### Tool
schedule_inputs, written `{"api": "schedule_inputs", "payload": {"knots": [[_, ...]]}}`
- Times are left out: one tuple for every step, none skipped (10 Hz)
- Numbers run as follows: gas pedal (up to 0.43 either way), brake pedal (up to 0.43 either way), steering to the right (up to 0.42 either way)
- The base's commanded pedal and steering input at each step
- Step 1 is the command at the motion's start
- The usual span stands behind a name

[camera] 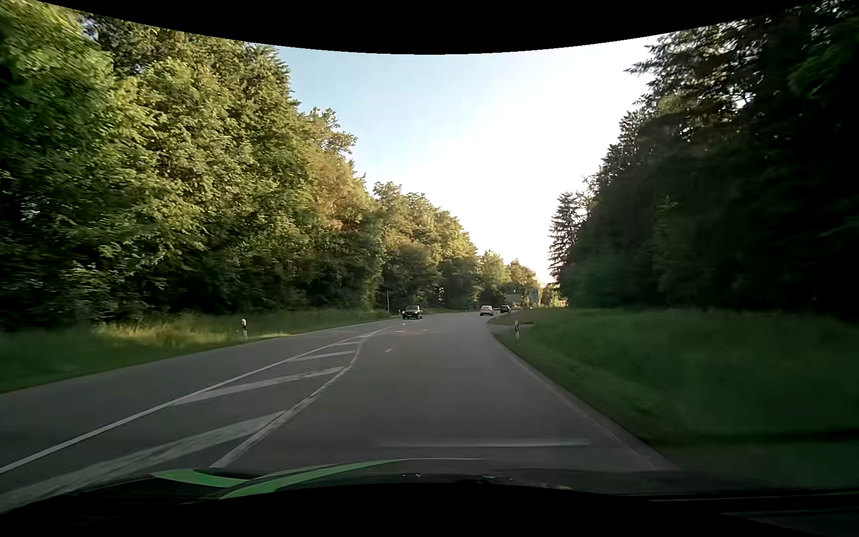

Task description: Follow the waypoints while adhering to traffic rules and regulations

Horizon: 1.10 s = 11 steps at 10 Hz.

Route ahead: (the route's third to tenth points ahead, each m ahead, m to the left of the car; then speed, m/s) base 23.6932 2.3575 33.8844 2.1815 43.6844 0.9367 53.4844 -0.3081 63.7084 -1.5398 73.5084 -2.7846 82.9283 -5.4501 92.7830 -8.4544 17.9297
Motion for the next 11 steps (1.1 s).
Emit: {"api": "schedule_inputs", "payload": {"knots": [[0.177, 0.0, 0.01], [0.177, 0.0, 0.01], [0.177, 0.0, 0.01], [0.177, 0.0, 0.01], [0.177, 0.0, 0.01], [0.177, 0.0, 0.011], [0.177, 0.0, 0.011], [0.177, 0.0, 0.012], [0.177, 0.0, 0.013], [0.177, 0.0, 0.013], [0.177, 0.0, 0.013]]}}
